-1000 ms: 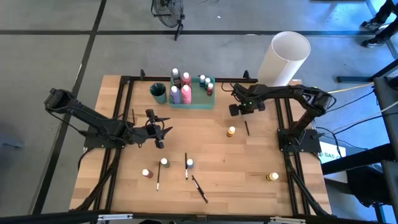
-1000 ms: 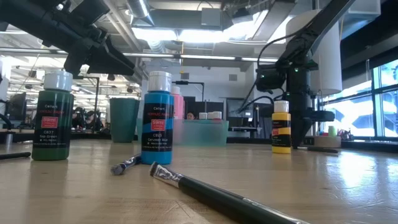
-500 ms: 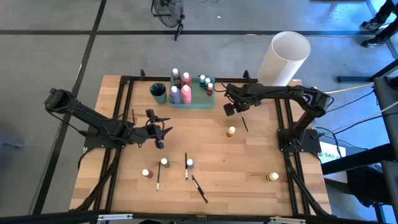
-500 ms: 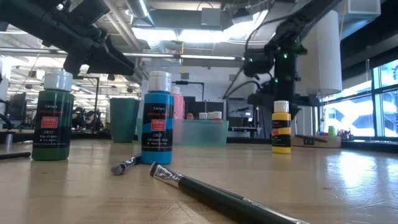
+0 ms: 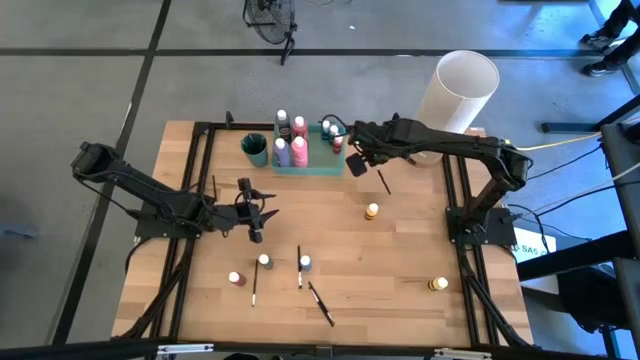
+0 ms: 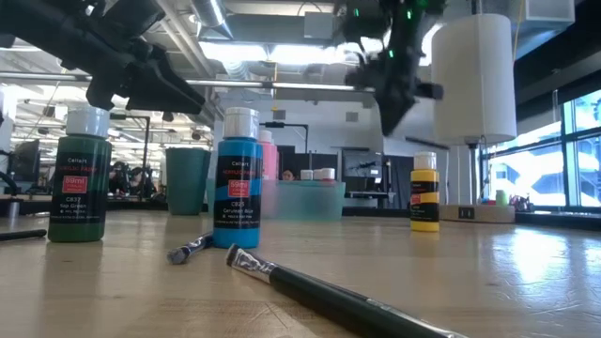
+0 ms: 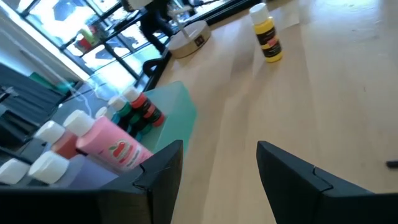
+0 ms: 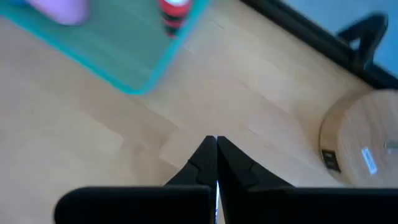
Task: Pick & Place Paint Supplies
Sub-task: Put the silver paintbrush into the green cup
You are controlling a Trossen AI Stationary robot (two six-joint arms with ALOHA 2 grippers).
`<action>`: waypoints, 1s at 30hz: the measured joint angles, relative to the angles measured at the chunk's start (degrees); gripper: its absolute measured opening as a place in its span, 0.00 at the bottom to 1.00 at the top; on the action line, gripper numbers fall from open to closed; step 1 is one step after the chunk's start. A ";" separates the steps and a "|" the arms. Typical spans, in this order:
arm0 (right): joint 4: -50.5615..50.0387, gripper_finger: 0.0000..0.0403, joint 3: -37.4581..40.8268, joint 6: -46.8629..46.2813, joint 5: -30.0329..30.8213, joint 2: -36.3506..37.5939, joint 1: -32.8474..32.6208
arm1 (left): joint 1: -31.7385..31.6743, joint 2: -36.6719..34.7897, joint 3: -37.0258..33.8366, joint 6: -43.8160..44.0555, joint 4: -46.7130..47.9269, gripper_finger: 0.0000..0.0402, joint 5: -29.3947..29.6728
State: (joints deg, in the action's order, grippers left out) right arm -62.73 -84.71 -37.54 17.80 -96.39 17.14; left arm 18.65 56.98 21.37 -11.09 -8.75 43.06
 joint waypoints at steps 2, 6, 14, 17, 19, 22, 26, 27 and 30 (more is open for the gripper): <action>-0.93 0.00 -3.02 1.27 -0.01 0.06 -1.62 | 0.00 0.01 0.00 0.00 -0.07 0.50 -1.33; 1.00 0.00 -7.88 4.55 -0.27 0.07 -6.01 | 0.00 0.01 0.00 0.37 -3.01 0.50 -4.62; 16.71 0.00 -10.26 16.53 -4.49 0.16 -15.79 | 0.00 -0.01 0.00 5.87 -20.50 0.50 -18.16; 22.24 0.00 -10.27 20.53 -4.48 0.16 -19.12 | 0.00 -0.01 0.00 6.30 -21.70 0.50 -18.65; 26.67 0.00 -10.27 23.84 -4.50 0.16 -21.24 | 0.00 0.01 0.00 7.45 -23.22 0.50 -18.84; 33.28 0.00 -10.29 29.32 -4.94 -0.29 -24.18 | -0.02 0.33 0.00 8.26 -27.46 0.50 -21.50; 39.33 0.00 -10.29 37.70 -11.21 -0.36 -27.33 | 0.00 1.53 0.00 4.76 -30.26 0.50 -23.58; 40.34 0.00 -10.29 38.73 -11.92 -0.34 -28.04 | 0.00 1.95 0.00 4.17 -30.49 0.50 -23.53; 43.15 0.00 -10.29 40.66 -12.08 -0.36 -29.85 | 0.00 3.67 0.00 2.50 -33.07 0.50 -23.60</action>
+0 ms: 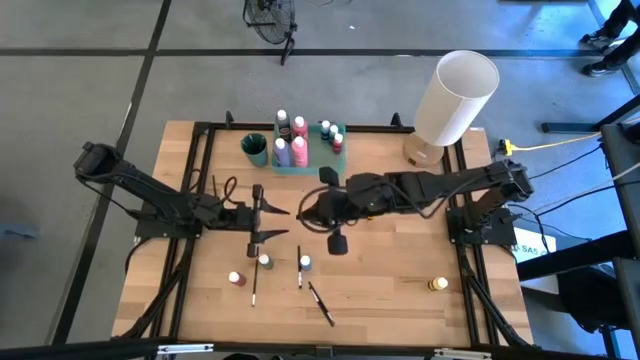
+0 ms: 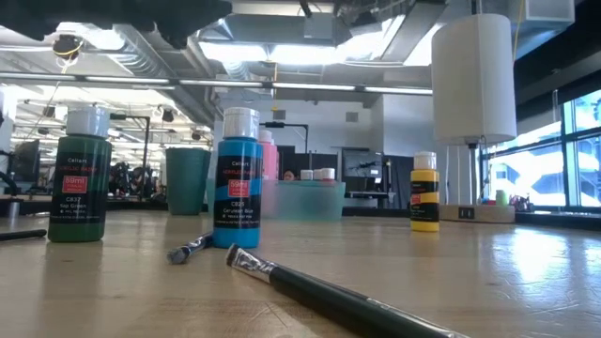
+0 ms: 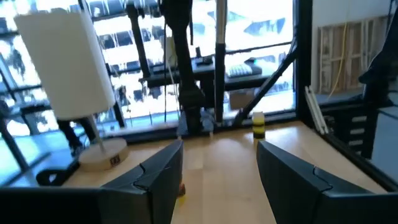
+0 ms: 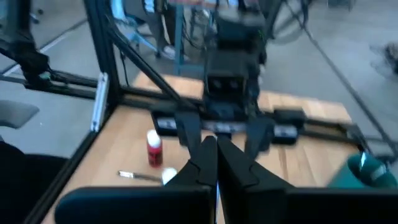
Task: Pick & Place Paint Supplies
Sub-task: Put the silver paintbrush into the green cup
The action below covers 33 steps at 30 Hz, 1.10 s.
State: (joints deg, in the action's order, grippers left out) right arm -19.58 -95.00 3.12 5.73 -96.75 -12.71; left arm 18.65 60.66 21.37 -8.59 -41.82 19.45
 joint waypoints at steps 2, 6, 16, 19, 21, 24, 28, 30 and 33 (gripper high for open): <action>1.51 0.00 0.00 1.11 0.03 -0.03 -0.62 | 0.00 1.30 0.00 -1.51 -3.53 0.50 -0.06; 2.11 0.00 0.07 3.54 -0.66 -1.12 -0.90 | 0.00 3.89 0.00 -4.91 -11.08 0.50 -0.06; 4.20 0.00 0.04 4.61 -2.96 -2.80 0.31 | -1.14 9.01 0.02 -7.01 -22.76 0.50 -4.07; 4.41 0.00 0.04 4.61 -2.96 -2.71 0.42 | -1.37 9.39 0.02 -6.07 -24.44 0.50 -4.16; 4.38 0.00 0.04 4.88 -2.96 -2.73 0.40 | -1.71 9.67 0.02 -5.69 -24.38 0.50 -4.21; 4.62 0.00 0.04 5.11 -2.96 -2.71 0.42 | -2.57 9.71 0.02 -3.84 -24.39 0.50 -5.74; 4.80 0.00 0.04 5.27 -2.96 -2.71 0.51 | -4.17 9.70 1.31 -0.19 -23.98 0.50 -11.15; 4.93 0.00 0.04 5.27 -2.96 -2.71 0.51 | -4.74 9.70 1.86 0.82 -22.73 0.50 -11.90; 4.84 0.00 0.04 5.27 -2.96 -2.71 0.51 | -5.20 9.99 1.92 1.06 -22.03 0.50 -11.90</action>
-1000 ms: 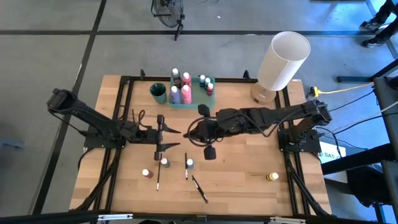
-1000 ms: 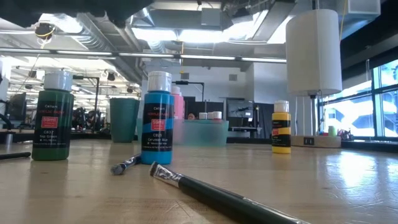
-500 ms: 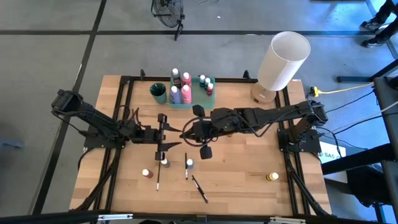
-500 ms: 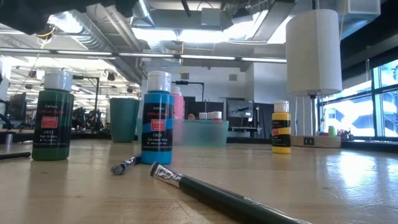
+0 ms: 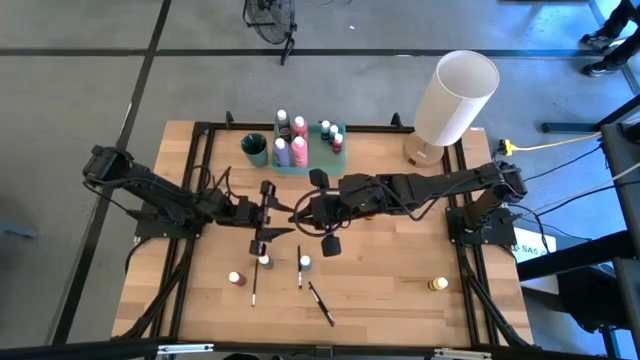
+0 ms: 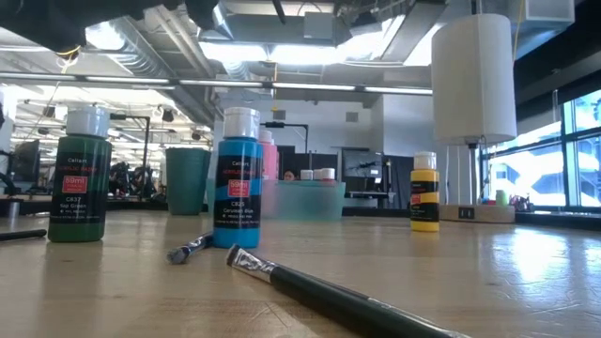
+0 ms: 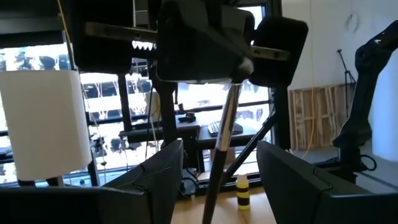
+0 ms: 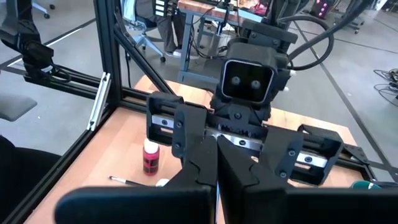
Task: Pick & Place Paint Supplies
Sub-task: Put the silver paintbrush into the green cup
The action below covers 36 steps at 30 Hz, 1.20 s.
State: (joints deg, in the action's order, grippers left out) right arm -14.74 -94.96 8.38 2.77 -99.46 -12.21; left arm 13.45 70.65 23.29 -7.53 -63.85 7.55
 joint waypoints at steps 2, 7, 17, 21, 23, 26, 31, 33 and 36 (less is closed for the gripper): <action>0.00 0.00 0.00 0.02 0.00 0.00 0.05 | -0.27 0.81 0.00 0.58 -0.78 0.50 0.00; 0.00 0.00 0.00 0.02 0.02 0.00 0.33 | -1.53 3.57 0.02 1.39 -3.68 0.50 -0.01; -0.23 0.00 0.00 0.04 0.15 0.00 0.36 | -3.69 7.46 0.50 2.35 -8.13 0.50 -2.50; -0.87 0.00 0.00 0.04 0.13 0.00 0.75 | -3.87 8.82 1.70 2.36 -7.98 0.50 -4.56; -1.06 0.00 0.00 0.03 0.14 0.00 0.87 | -3.85 9.40 2.31 2.35 -7.98 0.50 -4.72; -1.46 0.00 0.00 0.01 0.13 0.00 0.90 | -3.87 9.97 2.40 1.25 -7.96 0.50 -4.70; -1.55 0.00 0.00 0.00 0.06 0.00 0.90 | -3.87 10.03 2.40 0.49 -7.56 0.50 -4.70; -1.57 0.00 0.00 -0.02 0.00 0.00 0.90 | -3.87 10.03 2.40 0.31 -7.56 0.49 -4.68; -1.76 0.00 0.00 -0.02 0.00 0.01 0.90 | -3.87 10.01 2.40 -0.20 -6.66 0.45 -4.68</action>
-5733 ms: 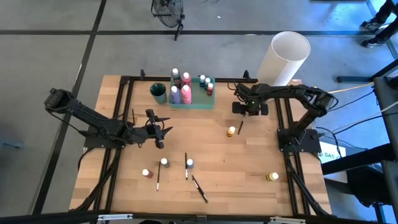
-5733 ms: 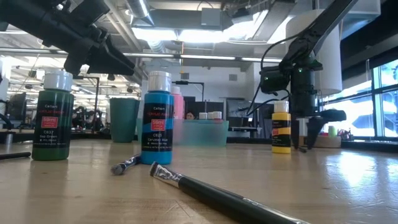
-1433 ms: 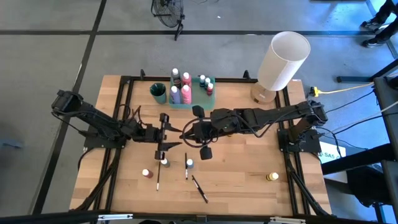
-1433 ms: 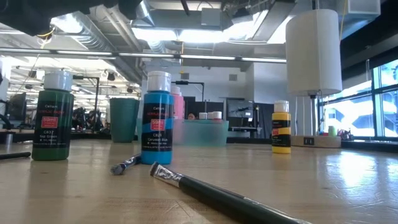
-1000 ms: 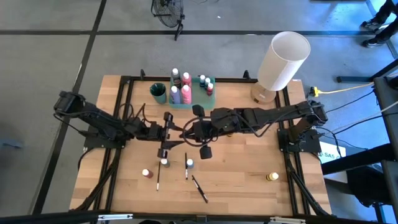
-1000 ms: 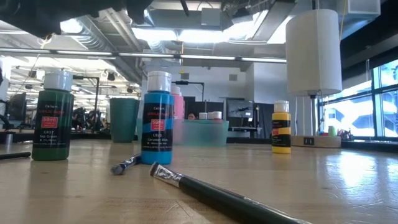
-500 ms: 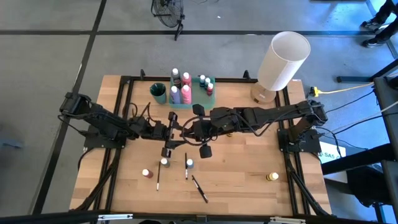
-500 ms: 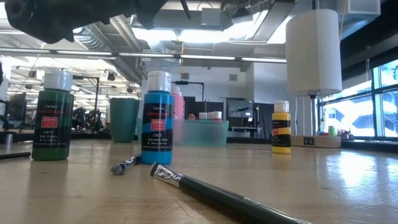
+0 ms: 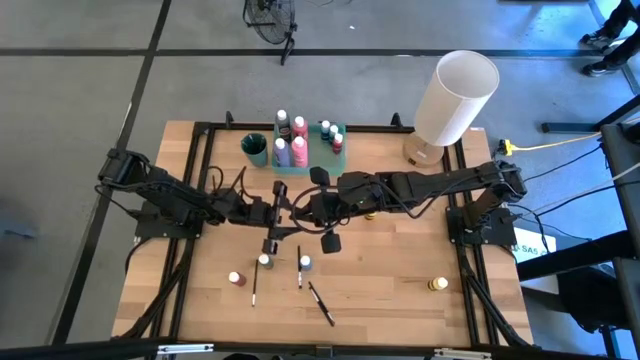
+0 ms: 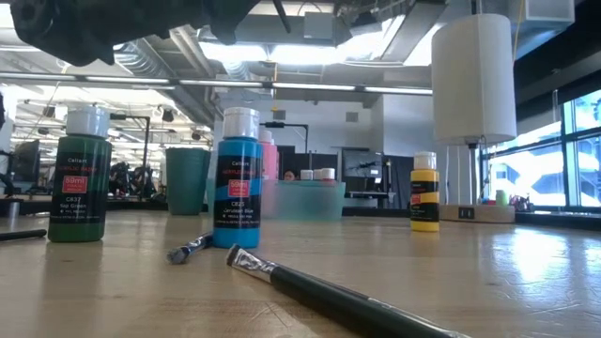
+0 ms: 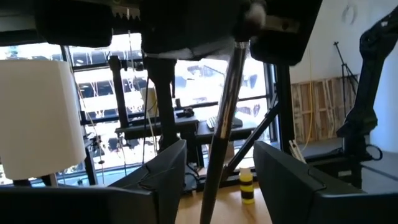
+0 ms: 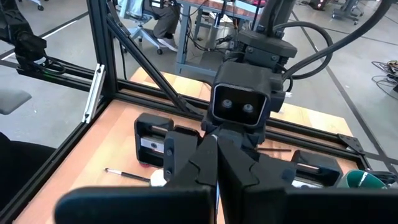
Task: Pick & Place Paint Supplies
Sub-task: Put the silver paintbrush into the green cup
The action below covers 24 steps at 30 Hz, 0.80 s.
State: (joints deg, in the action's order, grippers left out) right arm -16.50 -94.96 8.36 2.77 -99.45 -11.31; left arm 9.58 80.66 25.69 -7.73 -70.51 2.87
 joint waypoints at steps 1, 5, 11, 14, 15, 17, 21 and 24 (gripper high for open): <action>0.00 0.00 0.00 0.00 0.00 -0.01 0.00 | 0.00 0.00 0.00 -0.41 0.46 0.44 0.00; 0.01 0.00 0.00 -0.02 0.00 0.01 0.04 | 0.00 0.00 0.00 -0.97 0.77 0.36 0.03; 0.01 0.00 0.00 -0.07 0.02 0.01 0.07 | 0.00 0.00 0.00 -1.89 0.67 0.21 0.63; 0.01 0.00 0.00 -0.17 0.02 0.01 0.05 | 0.00 0.00 0.00 -3.32 0.66 0.12 0.63; -0.04 0.00 0.00 -0.18 0.02 0.00 0.04 | 0.00 0.00 0.00 -4.34 0.75 0.09 0.65; -0.18 0.00 0.00 -0.20 0.00 -0.32 0.04 | 0.00 -0.04 0.00 -5.85 1.40 0.05 0.66; -0.42 0.00 -0.02 -0.40 0.05 -0.61 0.11 | 0.02 -0.04 0.00 -6.06 1.90 0.05 1.50; -0.40 0.00 -0.02 -0.42 0.13 -0.87 0.24 | 0.00 -0.04 0.00 -6.12 2.38 0.05 2.25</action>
State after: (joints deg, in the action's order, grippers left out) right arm -16.90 -94.98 7.94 2.90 -100.31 -11.07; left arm 9.58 80.62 25.69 -13.86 -68.13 5.12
